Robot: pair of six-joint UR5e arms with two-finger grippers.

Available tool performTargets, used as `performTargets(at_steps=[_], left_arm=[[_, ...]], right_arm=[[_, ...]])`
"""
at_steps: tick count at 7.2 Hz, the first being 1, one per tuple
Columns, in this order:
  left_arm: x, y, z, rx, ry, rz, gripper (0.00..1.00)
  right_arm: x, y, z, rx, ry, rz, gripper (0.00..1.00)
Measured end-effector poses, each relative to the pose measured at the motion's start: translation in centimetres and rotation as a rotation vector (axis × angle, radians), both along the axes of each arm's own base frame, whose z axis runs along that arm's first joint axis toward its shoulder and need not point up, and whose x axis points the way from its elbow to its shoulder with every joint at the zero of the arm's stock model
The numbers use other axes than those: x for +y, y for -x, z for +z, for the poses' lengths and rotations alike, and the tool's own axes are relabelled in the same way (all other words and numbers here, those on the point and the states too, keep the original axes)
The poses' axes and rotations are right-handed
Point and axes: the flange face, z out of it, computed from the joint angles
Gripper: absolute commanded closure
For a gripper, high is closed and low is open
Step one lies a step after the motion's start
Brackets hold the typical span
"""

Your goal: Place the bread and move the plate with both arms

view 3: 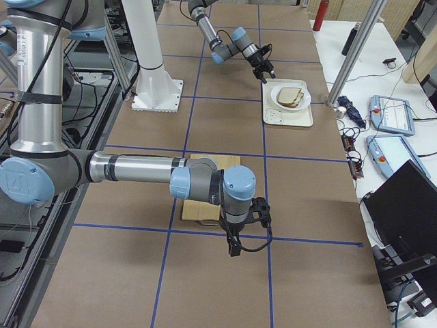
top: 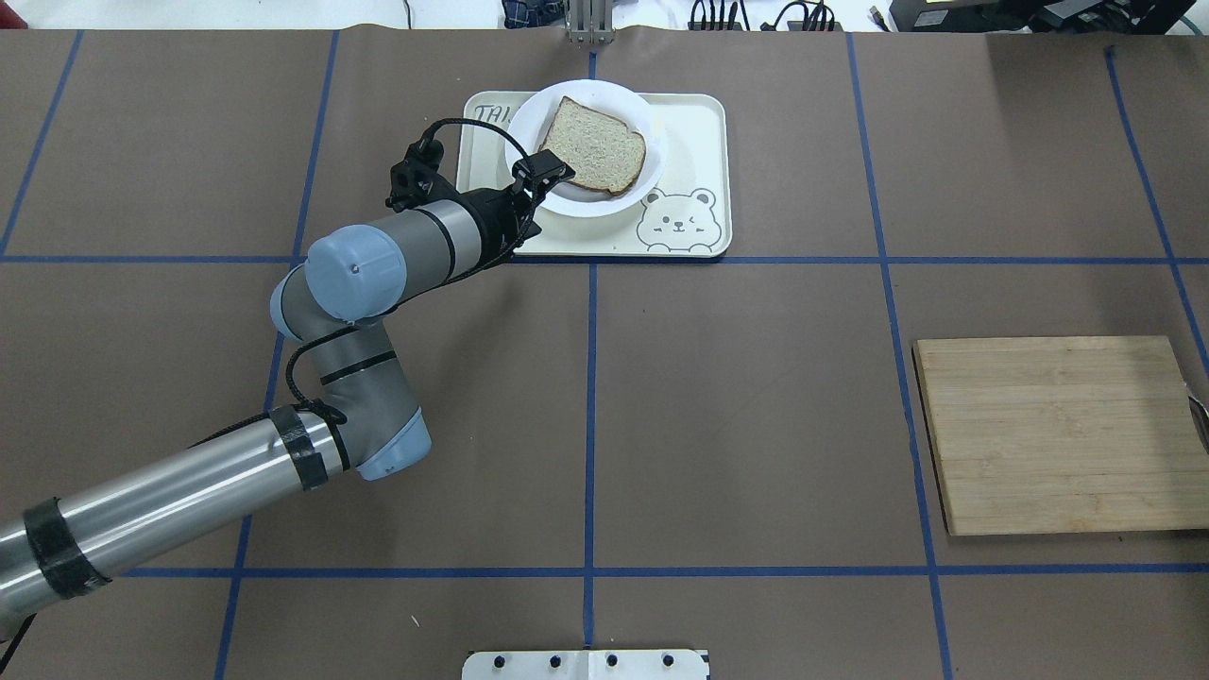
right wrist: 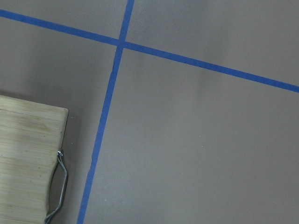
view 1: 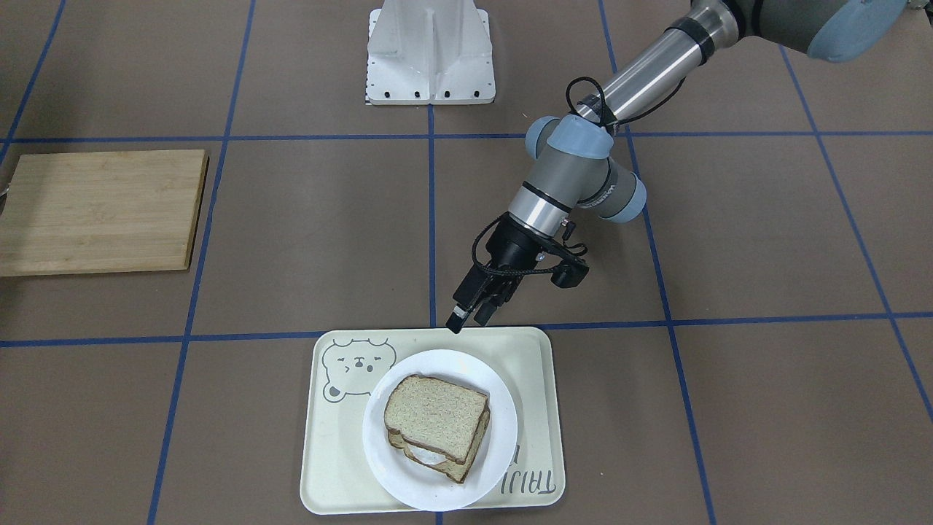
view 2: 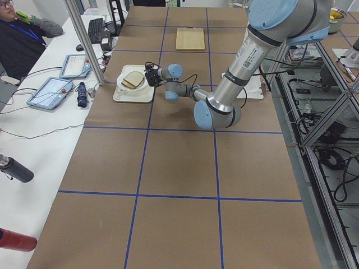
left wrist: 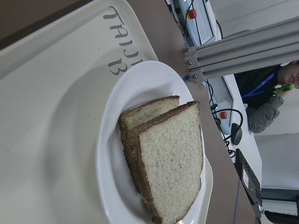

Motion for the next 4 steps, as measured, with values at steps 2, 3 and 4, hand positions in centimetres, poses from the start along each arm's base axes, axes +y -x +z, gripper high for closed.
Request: performTargets(at_steps=[2, 3, 4], left_arm=[[2.7, 2.9, -3.3, -0.093, -0.030, 0.120, 0.02], [4.5, 5.0, -4.4, -0.223, -0.108, 0.185, 0.02], [6.1, 6.9, -4.6, -0.394, -0.212, 0.258, 0.02]], right_arm=[[0.1, 0.0, 0.1, -0.001, 0.006, 0.003, 0.00], [0.1, 0.0, 0.1, -0.001, 0.007, 0.005, 0.00], [0.1, 0.0, 0.1, -0.002, 0.006, 0.005, 0.00]])
